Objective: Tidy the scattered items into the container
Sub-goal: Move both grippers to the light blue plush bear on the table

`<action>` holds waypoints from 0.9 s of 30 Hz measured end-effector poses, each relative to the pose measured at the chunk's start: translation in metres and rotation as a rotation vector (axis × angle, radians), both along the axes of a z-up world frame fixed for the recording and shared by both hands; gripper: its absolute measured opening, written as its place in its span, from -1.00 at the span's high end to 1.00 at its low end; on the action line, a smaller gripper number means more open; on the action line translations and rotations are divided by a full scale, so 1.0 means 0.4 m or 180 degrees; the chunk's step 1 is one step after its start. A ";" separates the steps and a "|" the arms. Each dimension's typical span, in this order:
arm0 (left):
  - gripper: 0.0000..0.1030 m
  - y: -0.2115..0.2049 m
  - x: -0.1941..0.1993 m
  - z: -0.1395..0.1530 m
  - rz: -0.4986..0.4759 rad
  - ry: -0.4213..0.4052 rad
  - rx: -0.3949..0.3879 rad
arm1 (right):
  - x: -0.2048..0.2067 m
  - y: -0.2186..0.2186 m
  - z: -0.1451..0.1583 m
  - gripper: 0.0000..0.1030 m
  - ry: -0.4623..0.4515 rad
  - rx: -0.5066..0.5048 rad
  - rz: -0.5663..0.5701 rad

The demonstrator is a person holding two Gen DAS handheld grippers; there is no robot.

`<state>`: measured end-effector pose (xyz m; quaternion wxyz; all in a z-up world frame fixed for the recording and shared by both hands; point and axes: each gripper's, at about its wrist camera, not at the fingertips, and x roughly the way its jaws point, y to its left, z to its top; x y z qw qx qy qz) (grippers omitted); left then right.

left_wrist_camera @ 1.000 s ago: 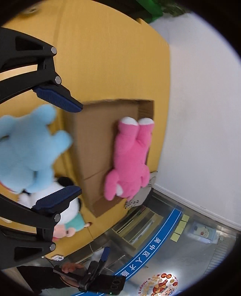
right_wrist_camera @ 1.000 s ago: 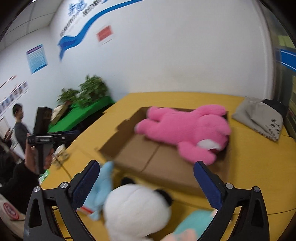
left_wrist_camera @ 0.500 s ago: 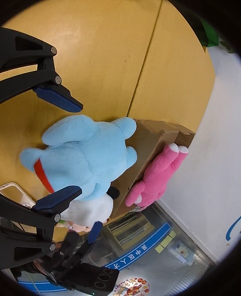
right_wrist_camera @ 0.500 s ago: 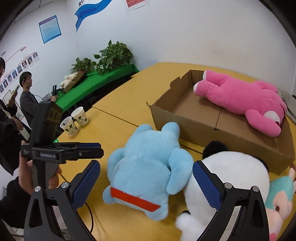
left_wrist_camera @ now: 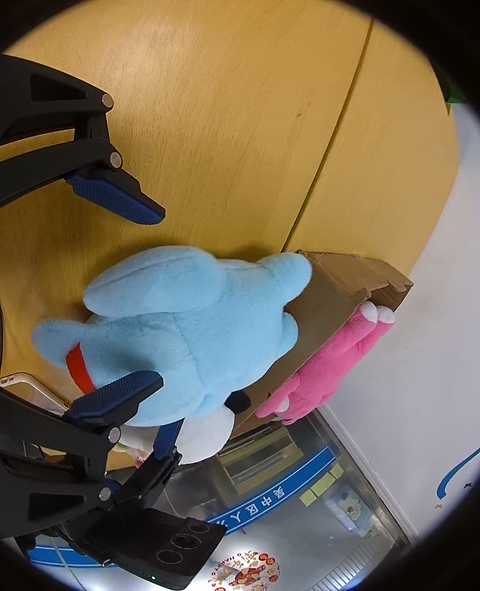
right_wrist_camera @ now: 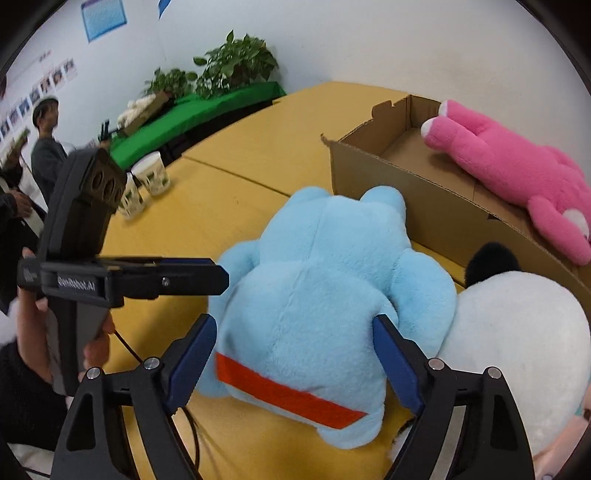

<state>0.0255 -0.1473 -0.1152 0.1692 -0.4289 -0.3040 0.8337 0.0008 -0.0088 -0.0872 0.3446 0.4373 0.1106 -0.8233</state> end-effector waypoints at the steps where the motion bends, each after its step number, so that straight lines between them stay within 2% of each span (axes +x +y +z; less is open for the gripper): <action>1: -0.55 -0.001 -0.001 -0.004 -0.0023 0.0009 0.0031 | -0.001 -0.002 -0.005 -0.72 -0.0039 -0.0022 0.0007; 5: -0.40 -0.003 0.005 0.012 -0.0135 0.0107 0.0031 | 0.014 -0.013 -0.027 -0.71 -0.0137 -0.0047 0.0032; 6: -0.25 -0.003 0.008 0.019 -0.0169 0.0131 0.0021 | 0.020 -0.016 -0.028 -0.71 -0.0136 -0.0048 0.0044; 7: -0.20 -0.005 0.013 0.025 -0.0188 0.0149 0.0011 | 0.027 -0.019 -0.030 -0.71 -0.0134 -0.0049 0.0056; 14: -0.18 -0.060 0.066 0.050 -0.0111 0.0177 -0.0113 | 0.073 -0.041 -0.032 -0.72 -0.0316 -0.0219 0.0271; 20: -0.19 -0.102 0.079 0.052 -0.0027 0.0153 -0.0143 | 0.089 -0.054 -0.011 -0.73 -0.0270 -0.0349 0.0257; 24: -0.26 -0.124 0.081 0.068 0.0021 0.0202 -0.0155 | 0.080 -0.032 0.008 -0.73 -0.0254 -0.0429 0.0145; 25: -0.36 -0.129 0.080 0.074 0.0038 0.0215 -0.0177 | 0.077 -0.025 0.010 -0.73 -0.0254 -0.0434 0.0099; 27: -0.41 -0.133 0.075 0.084 0.0051 0.0229 -0.0239 | 0.071 -0.010 0.014 -0.73 -0.0255 -0.0457 0.0010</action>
